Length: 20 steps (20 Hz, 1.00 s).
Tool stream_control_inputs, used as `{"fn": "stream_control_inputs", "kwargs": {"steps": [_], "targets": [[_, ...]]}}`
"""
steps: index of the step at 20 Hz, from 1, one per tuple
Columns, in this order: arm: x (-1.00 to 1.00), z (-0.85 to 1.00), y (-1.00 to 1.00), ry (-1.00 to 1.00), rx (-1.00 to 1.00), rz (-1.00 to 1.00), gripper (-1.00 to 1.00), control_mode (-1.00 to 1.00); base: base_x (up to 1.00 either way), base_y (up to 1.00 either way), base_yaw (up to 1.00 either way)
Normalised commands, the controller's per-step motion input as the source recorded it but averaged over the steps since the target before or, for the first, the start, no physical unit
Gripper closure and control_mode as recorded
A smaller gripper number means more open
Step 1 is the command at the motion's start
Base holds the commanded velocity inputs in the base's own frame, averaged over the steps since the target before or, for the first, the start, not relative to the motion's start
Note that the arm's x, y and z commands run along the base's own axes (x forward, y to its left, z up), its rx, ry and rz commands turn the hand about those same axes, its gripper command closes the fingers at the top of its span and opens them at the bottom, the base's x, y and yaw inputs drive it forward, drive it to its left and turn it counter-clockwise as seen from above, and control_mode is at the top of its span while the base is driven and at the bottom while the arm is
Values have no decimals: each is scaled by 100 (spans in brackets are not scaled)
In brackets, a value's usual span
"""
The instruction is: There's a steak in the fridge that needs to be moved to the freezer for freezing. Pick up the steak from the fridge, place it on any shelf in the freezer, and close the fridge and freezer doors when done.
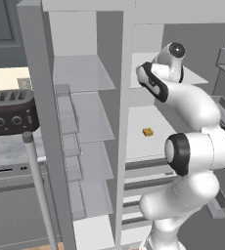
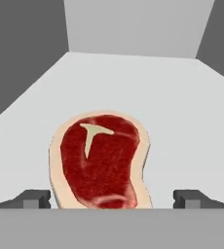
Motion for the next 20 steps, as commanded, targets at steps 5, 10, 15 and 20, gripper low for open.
{"fn": "stream_control_inputs", "kwargs": {"steps": [5,10,15,20], "targets": [[26,-8,0,1,0,0,-100,-100,0,0,0],[13,-36,17,8,0,0,100,-100,0,0,0],[0,-60,37,13,-2,0,100,-100,0,0,0],[-7,-7,9,-7,0,0,100,-100,0,0,0]]}}
